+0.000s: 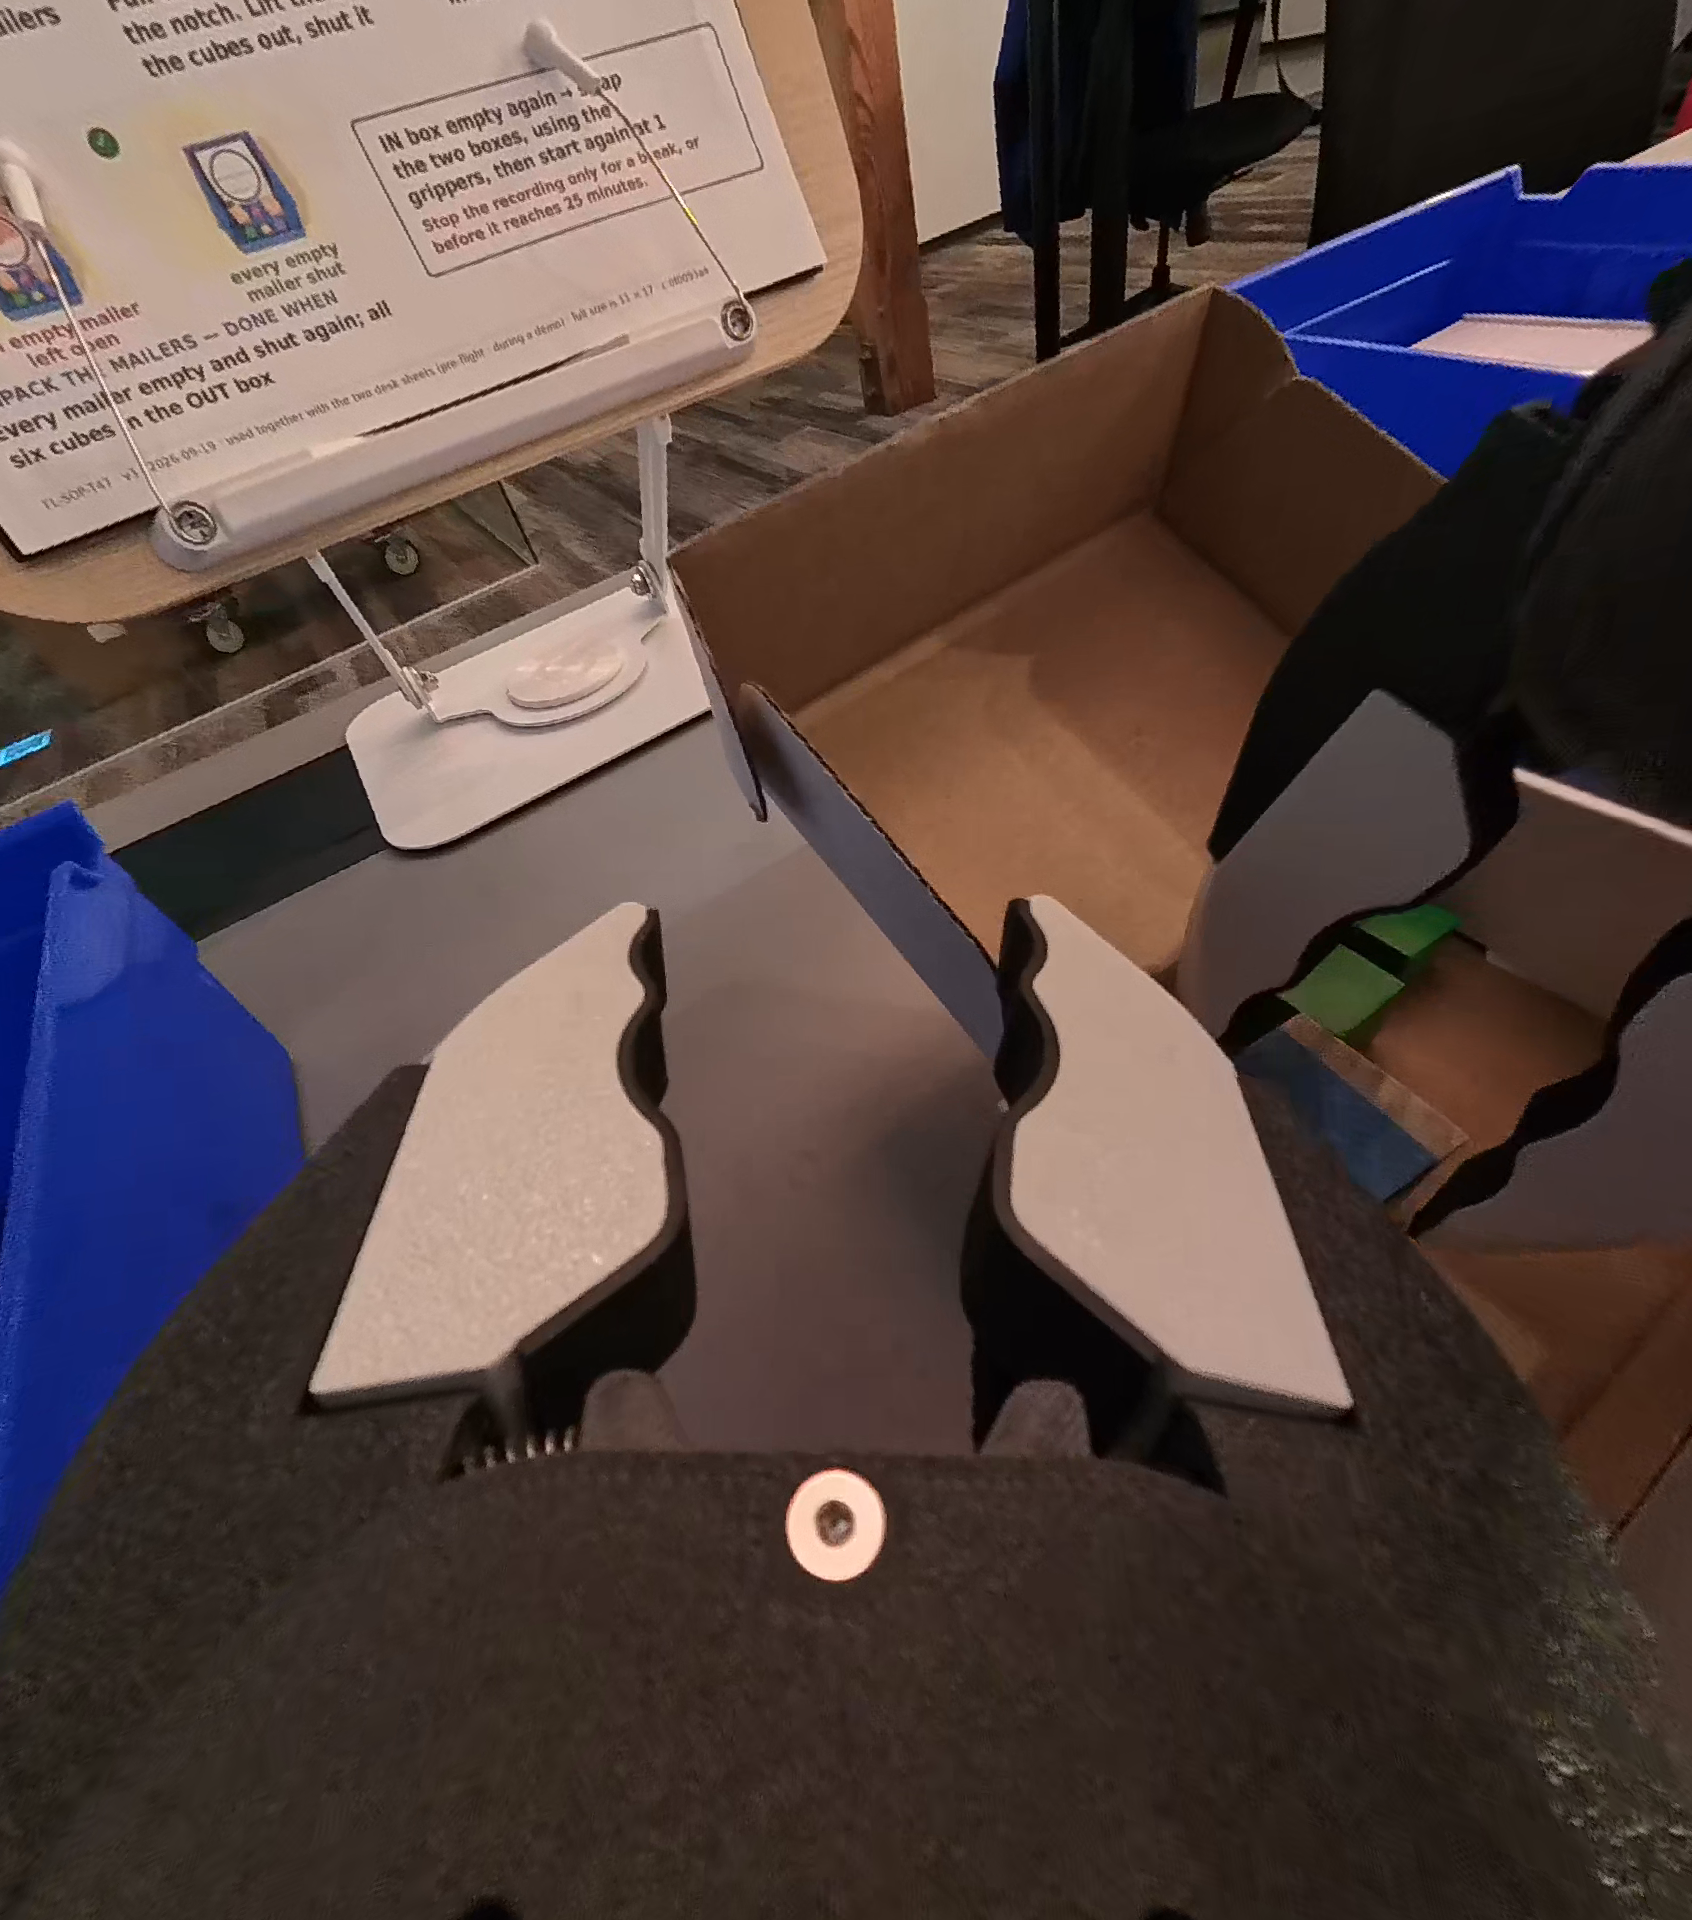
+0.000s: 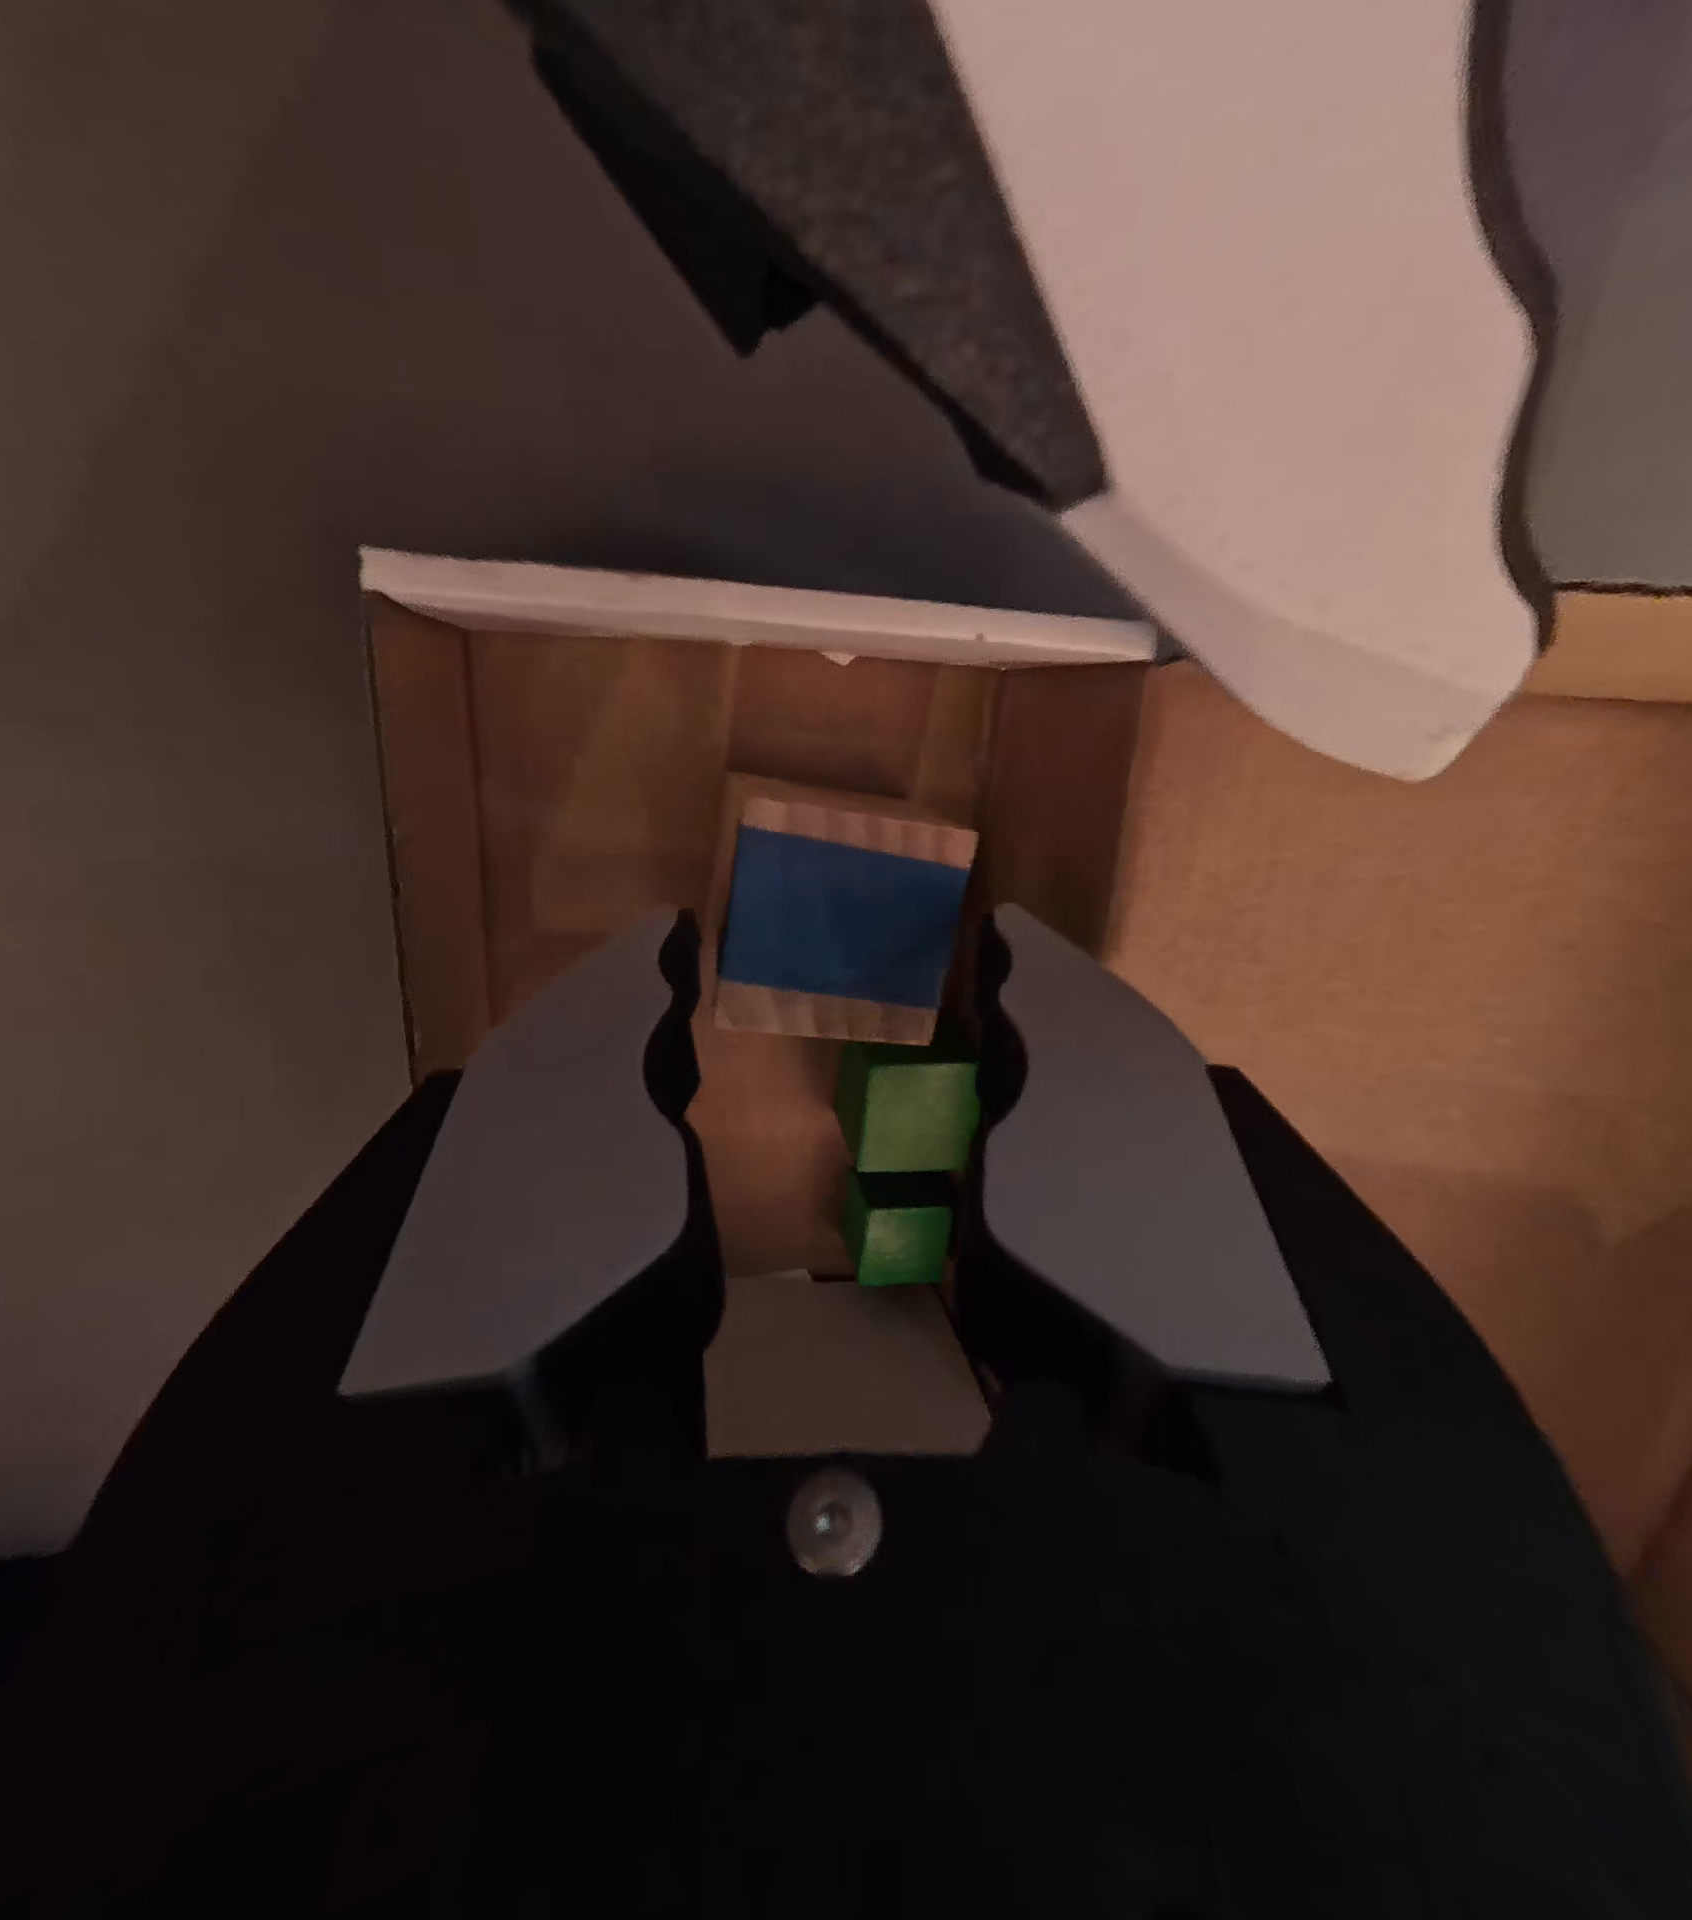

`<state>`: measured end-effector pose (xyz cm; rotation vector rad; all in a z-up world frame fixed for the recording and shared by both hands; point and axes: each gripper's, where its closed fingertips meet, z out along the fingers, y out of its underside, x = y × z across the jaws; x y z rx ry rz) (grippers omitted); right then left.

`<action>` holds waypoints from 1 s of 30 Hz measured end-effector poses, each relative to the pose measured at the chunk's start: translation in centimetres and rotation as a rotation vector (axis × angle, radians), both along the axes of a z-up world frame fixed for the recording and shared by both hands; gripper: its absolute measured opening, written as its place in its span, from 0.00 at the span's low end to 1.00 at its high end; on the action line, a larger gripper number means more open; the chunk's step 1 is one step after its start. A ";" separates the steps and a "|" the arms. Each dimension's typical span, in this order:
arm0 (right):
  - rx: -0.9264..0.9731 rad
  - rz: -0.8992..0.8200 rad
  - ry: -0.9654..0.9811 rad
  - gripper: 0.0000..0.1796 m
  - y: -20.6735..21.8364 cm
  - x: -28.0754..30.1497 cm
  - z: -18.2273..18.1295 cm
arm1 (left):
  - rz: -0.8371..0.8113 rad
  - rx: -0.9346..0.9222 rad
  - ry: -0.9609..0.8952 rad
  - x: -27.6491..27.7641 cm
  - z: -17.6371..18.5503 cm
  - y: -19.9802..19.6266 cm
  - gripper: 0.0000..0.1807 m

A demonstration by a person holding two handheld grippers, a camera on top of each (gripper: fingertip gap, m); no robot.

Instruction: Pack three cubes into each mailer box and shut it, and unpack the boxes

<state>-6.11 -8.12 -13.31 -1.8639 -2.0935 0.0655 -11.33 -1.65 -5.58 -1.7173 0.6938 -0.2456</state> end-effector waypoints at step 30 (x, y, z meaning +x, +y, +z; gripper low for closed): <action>0.166 -0.451 0.301 0.25 1.4 20.5 14.9 | -0.009 0.031 -0.013 0.2 0.9 -0.5 0.34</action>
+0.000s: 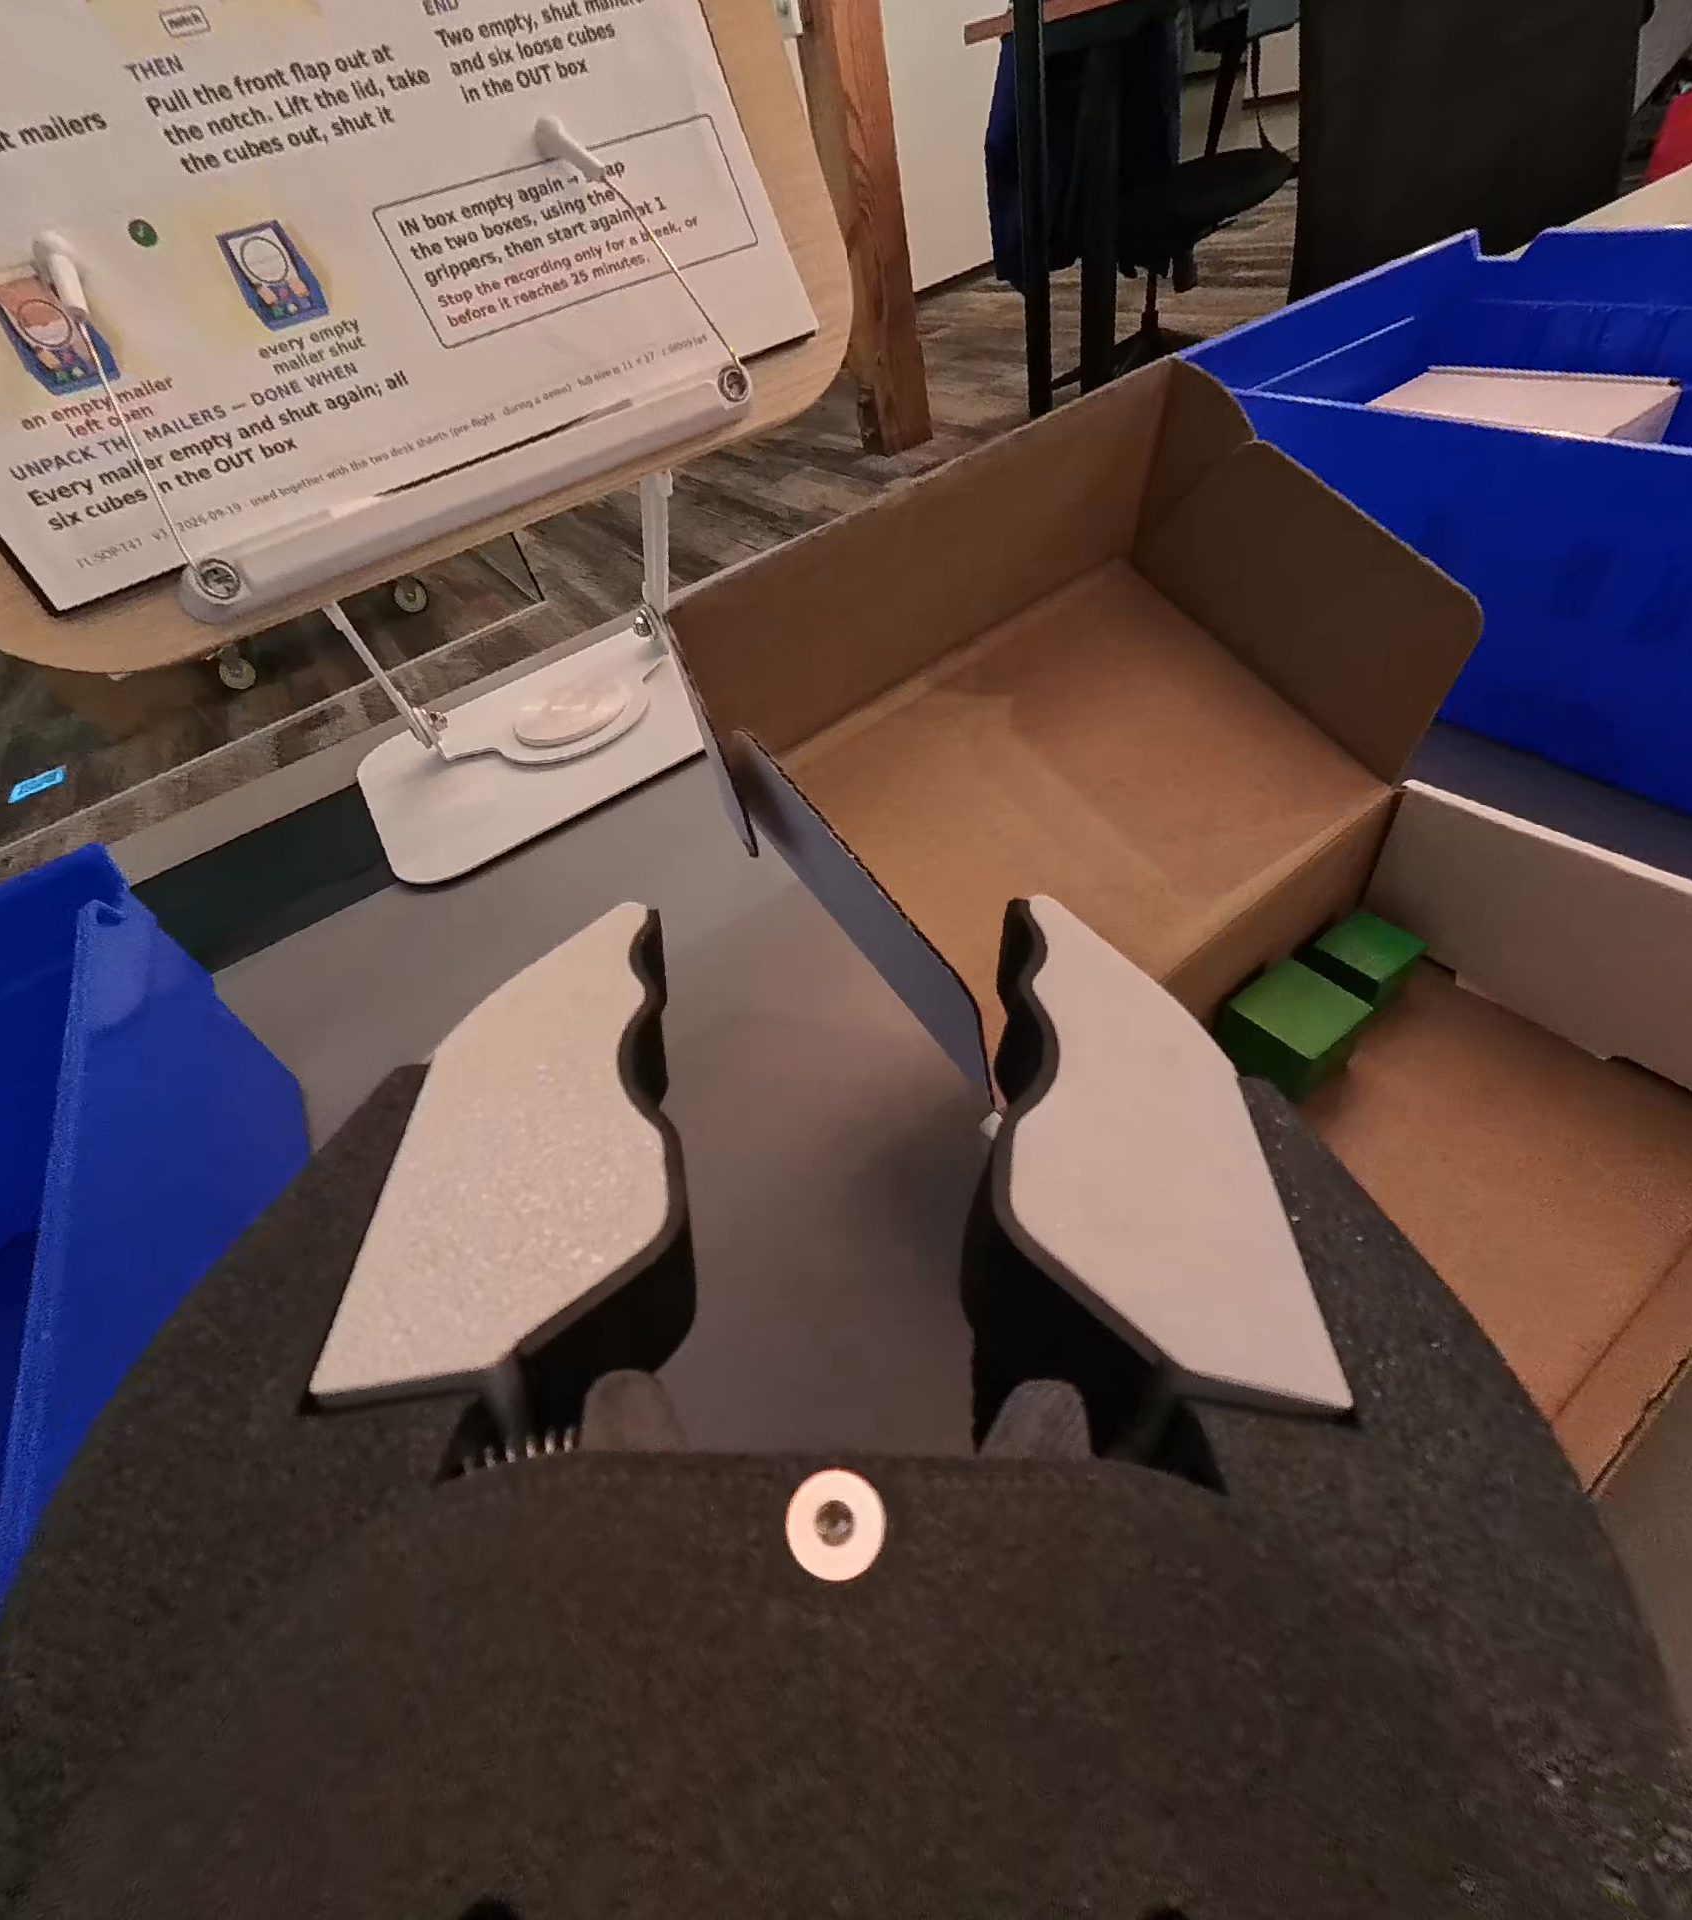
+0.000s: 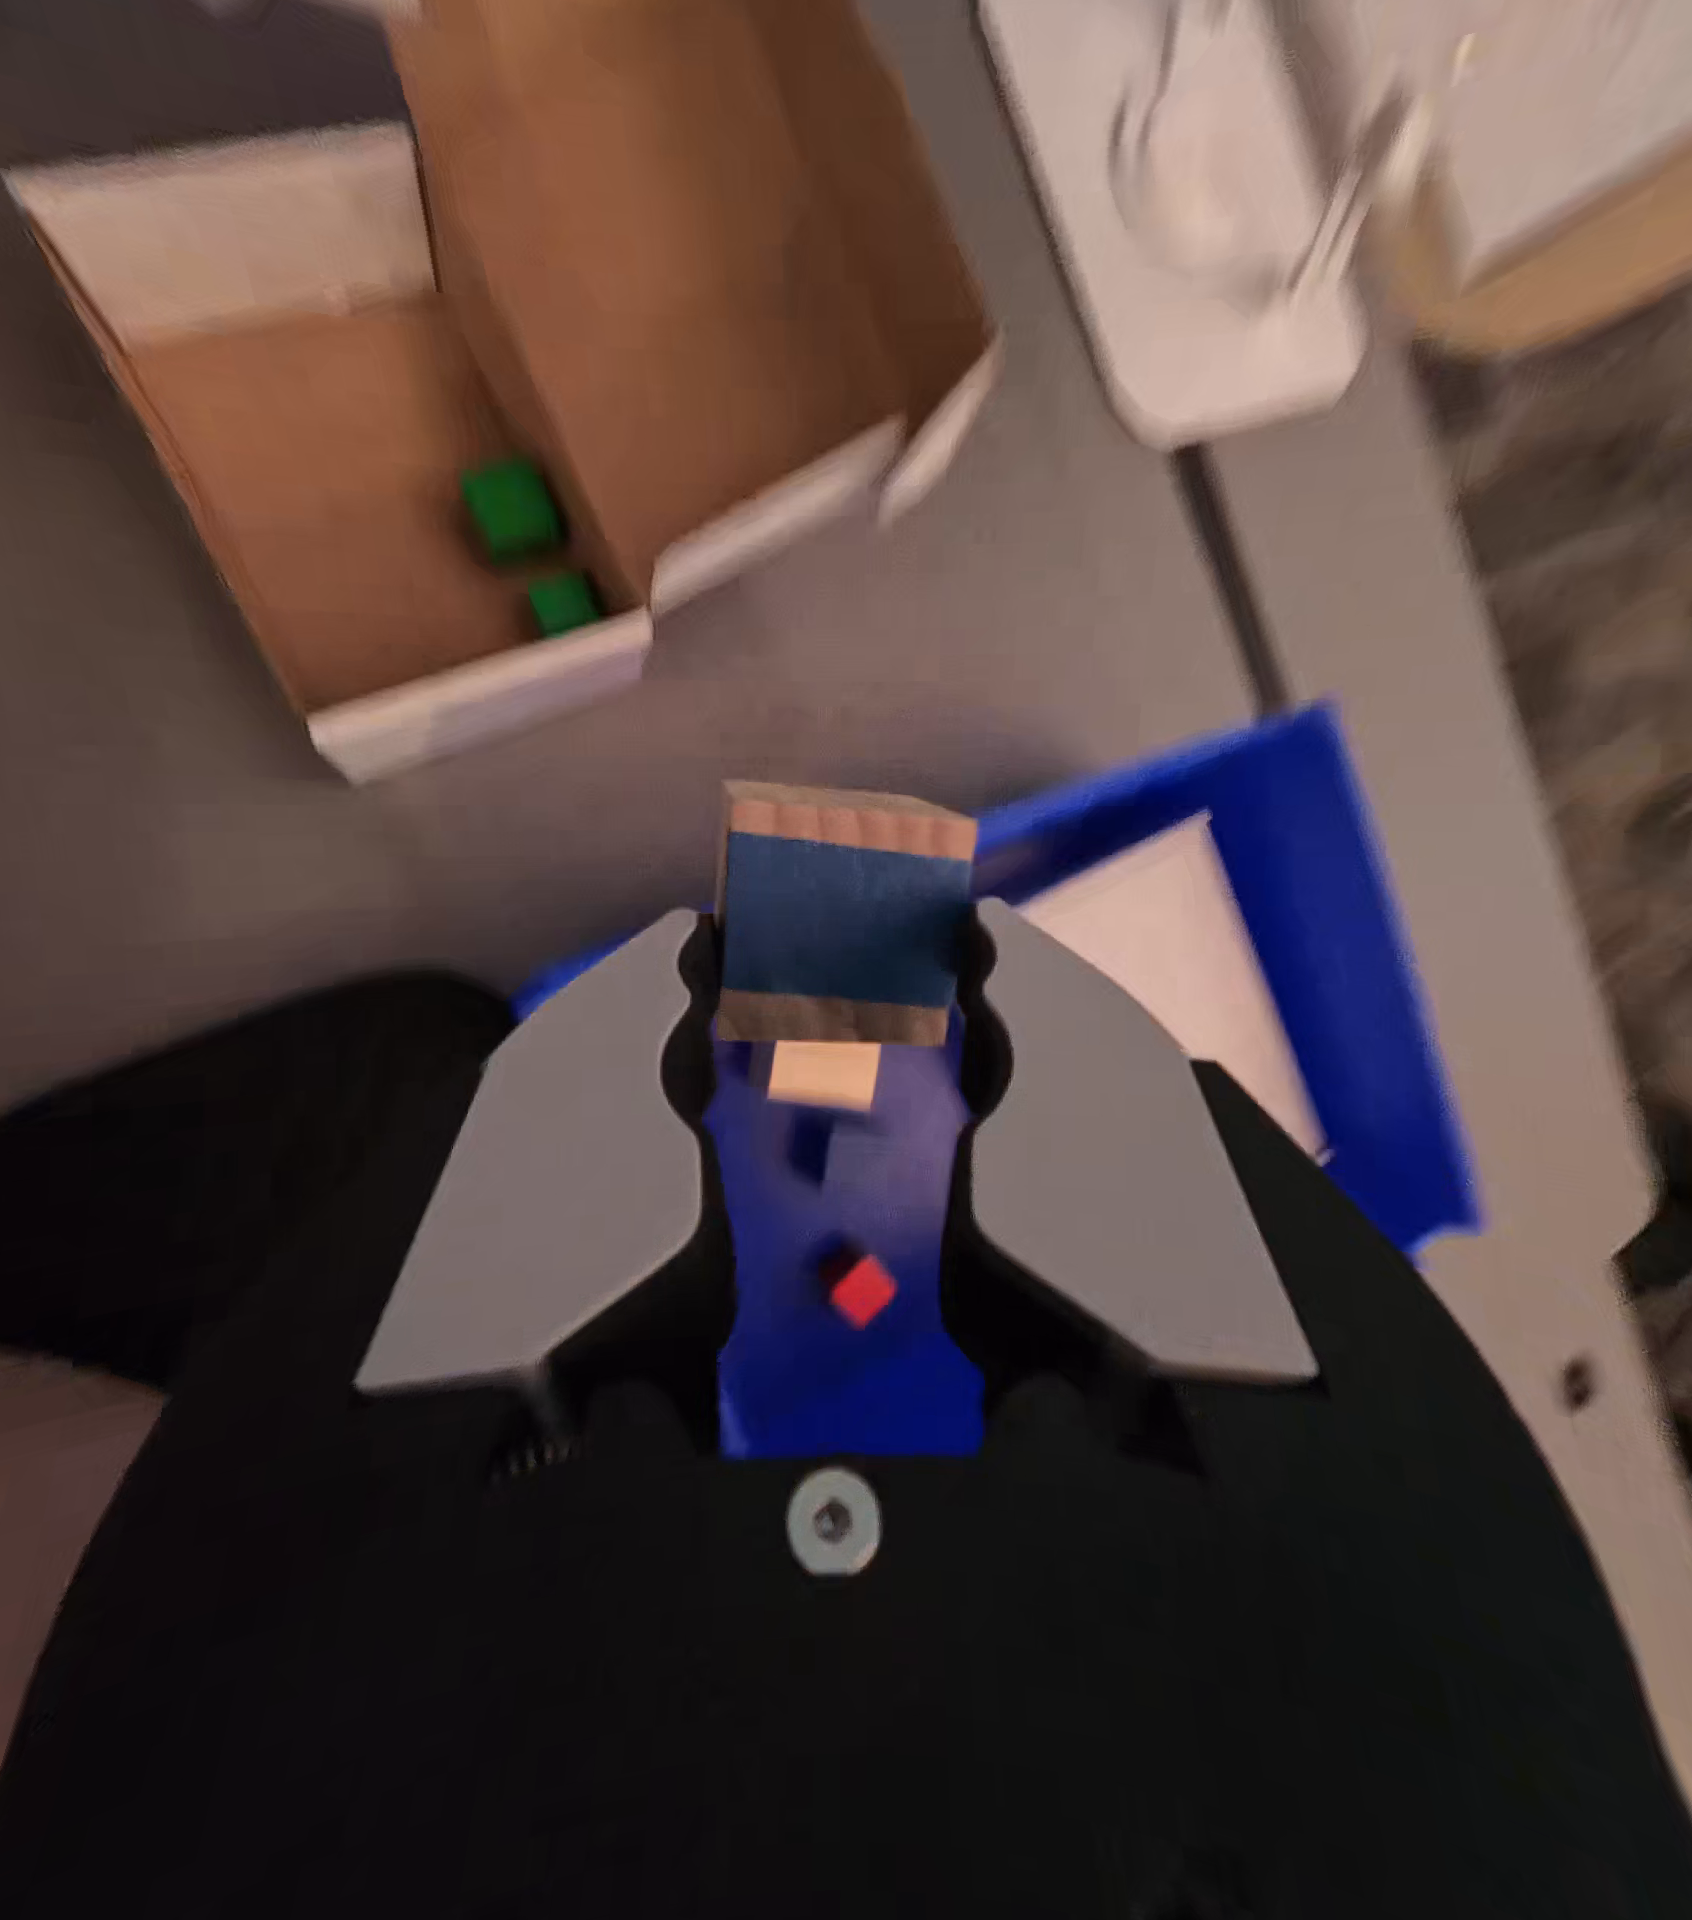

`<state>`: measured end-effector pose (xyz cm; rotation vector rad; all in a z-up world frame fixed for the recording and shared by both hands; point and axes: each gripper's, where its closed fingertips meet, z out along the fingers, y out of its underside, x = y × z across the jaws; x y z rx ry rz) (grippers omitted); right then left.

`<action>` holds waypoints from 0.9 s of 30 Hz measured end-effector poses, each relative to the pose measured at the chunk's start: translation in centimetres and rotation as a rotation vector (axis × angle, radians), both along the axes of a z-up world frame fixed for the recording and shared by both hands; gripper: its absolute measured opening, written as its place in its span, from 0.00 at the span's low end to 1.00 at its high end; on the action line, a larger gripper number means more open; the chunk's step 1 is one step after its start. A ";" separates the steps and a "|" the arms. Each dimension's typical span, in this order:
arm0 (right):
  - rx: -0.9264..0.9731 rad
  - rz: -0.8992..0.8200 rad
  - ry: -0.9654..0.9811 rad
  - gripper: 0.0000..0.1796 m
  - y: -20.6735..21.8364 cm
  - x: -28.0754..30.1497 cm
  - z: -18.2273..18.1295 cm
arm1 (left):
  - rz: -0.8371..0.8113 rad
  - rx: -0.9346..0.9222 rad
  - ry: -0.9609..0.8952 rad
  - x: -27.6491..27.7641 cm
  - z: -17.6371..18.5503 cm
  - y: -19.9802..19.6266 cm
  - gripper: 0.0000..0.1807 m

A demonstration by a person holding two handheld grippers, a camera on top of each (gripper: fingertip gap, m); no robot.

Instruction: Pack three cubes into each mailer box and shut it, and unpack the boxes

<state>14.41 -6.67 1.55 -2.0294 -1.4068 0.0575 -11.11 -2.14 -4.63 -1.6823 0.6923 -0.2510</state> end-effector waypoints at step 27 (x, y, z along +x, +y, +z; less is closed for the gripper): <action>-0.584 0.024 -0.315 0.26 -2.1 3.8 -13.5 | -0.006 -0.023 0.002 0.1 -0.6 0.1 0.34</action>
